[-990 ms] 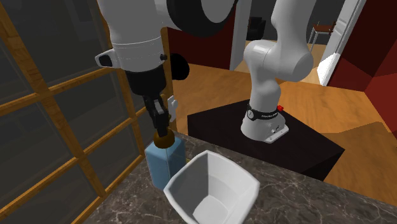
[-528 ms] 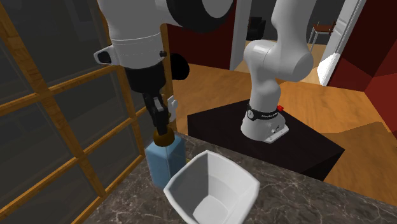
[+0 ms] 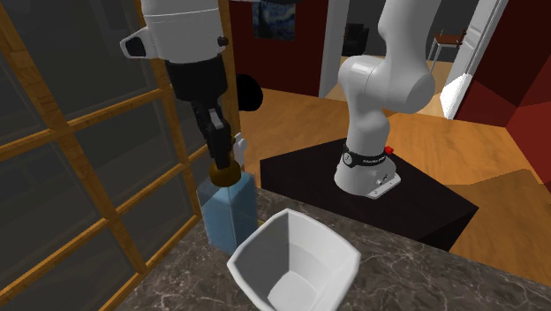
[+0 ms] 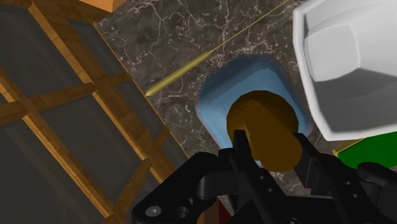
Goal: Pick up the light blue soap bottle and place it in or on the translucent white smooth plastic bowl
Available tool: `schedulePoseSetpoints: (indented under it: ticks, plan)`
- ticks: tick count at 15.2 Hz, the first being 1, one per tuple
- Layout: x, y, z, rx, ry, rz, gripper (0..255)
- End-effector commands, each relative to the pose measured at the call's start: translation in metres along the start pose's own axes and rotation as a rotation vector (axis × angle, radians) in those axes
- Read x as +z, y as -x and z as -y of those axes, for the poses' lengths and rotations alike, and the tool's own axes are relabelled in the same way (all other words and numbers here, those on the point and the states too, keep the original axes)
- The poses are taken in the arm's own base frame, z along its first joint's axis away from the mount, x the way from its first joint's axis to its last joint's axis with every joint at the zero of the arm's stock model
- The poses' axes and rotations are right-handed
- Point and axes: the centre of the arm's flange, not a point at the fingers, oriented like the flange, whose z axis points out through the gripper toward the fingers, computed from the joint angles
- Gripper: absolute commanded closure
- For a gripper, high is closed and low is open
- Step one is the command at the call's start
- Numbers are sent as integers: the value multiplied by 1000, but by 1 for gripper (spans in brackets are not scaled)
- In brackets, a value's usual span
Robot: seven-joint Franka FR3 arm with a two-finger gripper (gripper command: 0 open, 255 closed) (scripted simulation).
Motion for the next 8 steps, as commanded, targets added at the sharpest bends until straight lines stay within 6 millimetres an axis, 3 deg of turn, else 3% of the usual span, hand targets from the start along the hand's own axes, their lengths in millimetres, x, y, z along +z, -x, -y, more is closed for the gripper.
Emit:
schedulePoseSetpoints:
  ticks: [1, 8]
  plan:
    - [-11, 0, 1, 0, 0, 0, 255]
    - [-48, 3, 2, 0, 0, 0, 255]
